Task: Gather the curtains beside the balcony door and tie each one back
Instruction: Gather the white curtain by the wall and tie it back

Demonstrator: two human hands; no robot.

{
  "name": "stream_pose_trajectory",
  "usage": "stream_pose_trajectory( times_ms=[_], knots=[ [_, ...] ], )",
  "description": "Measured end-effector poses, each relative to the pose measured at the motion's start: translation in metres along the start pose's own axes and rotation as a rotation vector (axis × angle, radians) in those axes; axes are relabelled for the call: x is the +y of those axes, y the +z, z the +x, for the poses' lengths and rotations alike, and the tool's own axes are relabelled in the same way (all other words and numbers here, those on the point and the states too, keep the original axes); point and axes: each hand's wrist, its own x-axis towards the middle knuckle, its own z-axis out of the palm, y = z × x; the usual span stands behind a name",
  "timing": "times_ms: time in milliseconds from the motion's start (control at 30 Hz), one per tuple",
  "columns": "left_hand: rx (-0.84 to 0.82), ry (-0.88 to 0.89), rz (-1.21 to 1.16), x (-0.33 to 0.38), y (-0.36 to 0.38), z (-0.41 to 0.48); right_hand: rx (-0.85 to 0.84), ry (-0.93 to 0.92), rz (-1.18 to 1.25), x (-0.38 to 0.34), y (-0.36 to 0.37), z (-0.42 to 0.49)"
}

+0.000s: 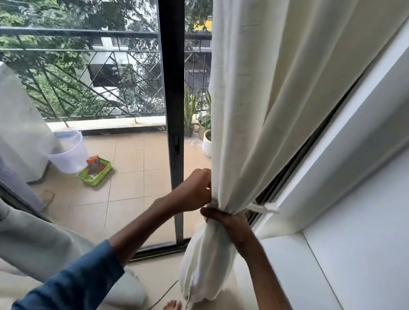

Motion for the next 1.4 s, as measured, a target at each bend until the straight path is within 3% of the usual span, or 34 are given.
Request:
stream_pose_trajectory(
  times_ms=[100, 167, 233, 300, 400, 533, 633, 733, 833, 933, 1033, 1233, 1300, 1400],
  knots=[
    [-0.191, -0.028, -0.483, 0.010, -0.004, -0.011, 0.072, -0.064, 0.047, -0.002, -0.014, 0.000],
    [-0.292, -0.038, -0.645, 0.017, -0.004, -0.018, 0.106, -0.130, 0.065, -0.004, -0.018, 0.003],
    [-0.245, -0.044, -0.489, 0.021, 0.006, -0.020, 0.135, -0.121, 0.156, -0.007, -0.014, 0.003],
    [-0.064, -0.036, -0.257, 0.026, 0.026, -0.018, 0.130, -0.085, 0.222, -0.002, -0.006, -0.001],
    [0.168, -0.133, -0.181, 0.035, 0.041, -0.015, 0.096, -0.055, 0.295, 0.004, -0.003, -0.005],
    [0.254, -0.223, -0.075, 0.024, 0.030, -0.010, 0.036, -0.077, 0.475, 0.002, -0.020, -0.001],
    [0.226, -0.272, 0.066, 0.011, 0.016, -0.003, 0.180, -0.061, 0.651, 0.001, -0.032, -0.003],
    [0.218, -0.372, 0.298, 0.009, 0.004, 0.007, 0.369, -0.118, 0.480, 0.000, -0.032, -0.007],
    [0.144, -0.478, 0.442, 0.024, -0.007, 0.014, 0.397, -0.262, 0.089, 0.008, -0.019, -0.013],
    [0.018, -0.537, 0.300, 0.029, -0.008, 0.021, 0.271, -0.343, -0.062, 0.020, 0.004, -0.019],
    [-0.099, -0.467, -0.002, 0.027, -0.002, 0.024, 0.146, -0.400, -0.193, 0.018, 0.023, -0.025],
    [-0.101, -0.243, -0.084, 0.005, -0.004, 0.011, -0.163, -0.195, -0.108, 0.017, 0.005, -0.024],
    [-0.108, -0.195, -0.082, -0.004, -0.011, 0.004, -0.058, -0.163, -0.054, 0.022, -0.004, -0.018],
    [-0.172, -0.165, -0.115, -0.009, -0.023, -0.008, 0.272, -0.210, -0.016, 0.030, -0.015, -0.002]
  ],
)
